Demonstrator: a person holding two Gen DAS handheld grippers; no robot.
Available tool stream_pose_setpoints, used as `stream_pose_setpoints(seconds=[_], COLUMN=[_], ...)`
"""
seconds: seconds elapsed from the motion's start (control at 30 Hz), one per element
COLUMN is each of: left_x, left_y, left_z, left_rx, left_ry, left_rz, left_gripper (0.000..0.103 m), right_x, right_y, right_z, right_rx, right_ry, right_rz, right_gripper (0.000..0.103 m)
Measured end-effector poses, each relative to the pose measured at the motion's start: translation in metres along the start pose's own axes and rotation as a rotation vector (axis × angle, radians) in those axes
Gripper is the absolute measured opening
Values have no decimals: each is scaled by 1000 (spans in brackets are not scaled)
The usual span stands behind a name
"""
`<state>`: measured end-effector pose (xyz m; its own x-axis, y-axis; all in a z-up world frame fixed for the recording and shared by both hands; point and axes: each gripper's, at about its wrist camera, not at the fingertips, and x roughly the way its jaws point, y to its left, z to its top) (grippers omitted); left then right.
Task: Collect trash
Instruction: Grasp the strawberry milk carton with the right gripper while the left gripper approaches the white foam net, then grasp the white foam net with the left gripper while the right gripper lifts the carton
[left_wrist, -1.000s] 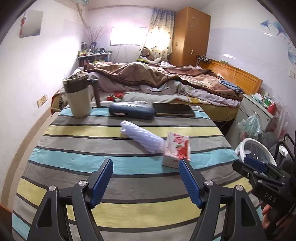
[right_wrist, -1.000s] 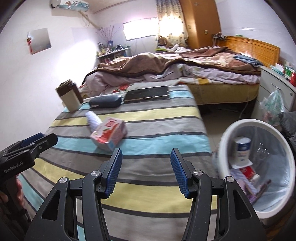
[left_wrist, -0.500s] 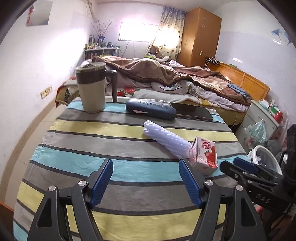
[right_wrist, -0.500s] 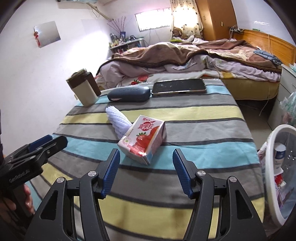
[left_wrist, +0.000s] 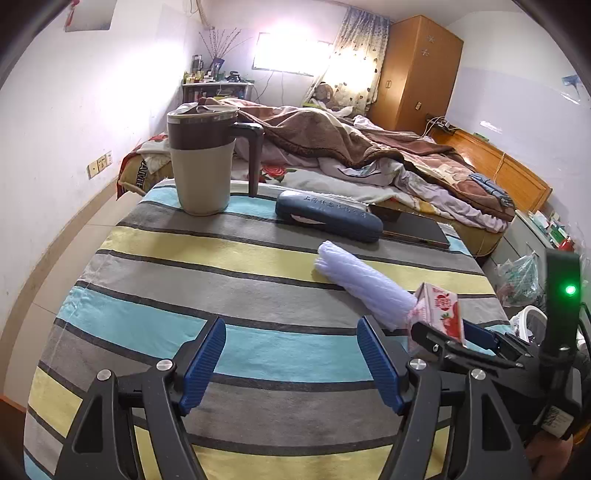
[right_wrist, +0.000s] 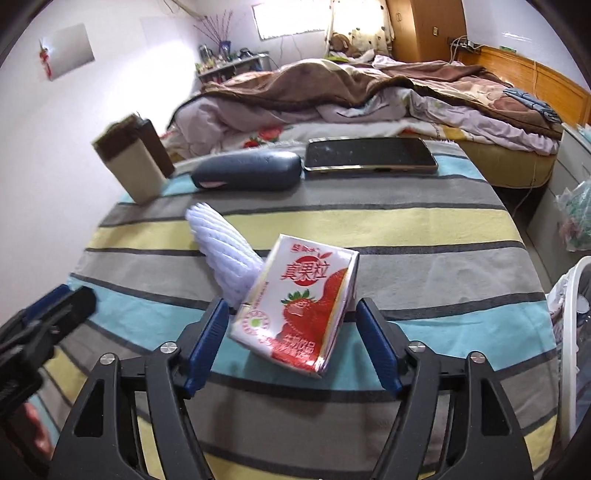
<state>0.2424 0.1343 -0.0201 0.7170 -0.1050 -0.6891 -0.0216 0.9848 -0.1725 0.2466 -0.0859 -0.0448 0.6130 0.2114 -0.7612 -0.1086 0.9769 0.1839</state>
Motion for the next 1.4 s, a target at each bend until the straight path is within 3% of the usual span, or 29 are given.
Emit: stream_pose_setpoints(seconds=[0.37, 0.47, 0.5, 0.53, 0.57, 0.87, 1.33, 1.4], left_x=[22, 31, 33, 37, 42, 75, 118, 120], left_y=[-13, -21, -24, -28, -31, -57, -71, -73], left_z=[12, 17, 18, 20, 22, 32, 34, 34], left_rx=[-13, -10, -17, -25, -33, -39, -98, -88], left_ry=[47, 62, 66, 71, 82, 129, 168, 167], left_rz=[-78, -86, -95, -110, -120, -127, -17, 5], left_gripper=[73, 78, 78, 79, 79, 79, 78, 69], right_x=[-9, -9, -9, -9, -9, -11, -14, -15], right_y=[-18, -25, -27, -28, -29, -44, -57, -58], right_z=[-2, 0, 0, 1, 1, 1, -1, -1], right_rx=[-32, -31, -33, -34, -32, -14, 1, 6], right_ry=[-21, -21, -21, -23, -25, -39, -61, -61], right_rz=[-87, -90, -90, -89, -90, -95, -71, -63], right_gripper=[73, 72, 68, 58, 56, 56, 56, 56])
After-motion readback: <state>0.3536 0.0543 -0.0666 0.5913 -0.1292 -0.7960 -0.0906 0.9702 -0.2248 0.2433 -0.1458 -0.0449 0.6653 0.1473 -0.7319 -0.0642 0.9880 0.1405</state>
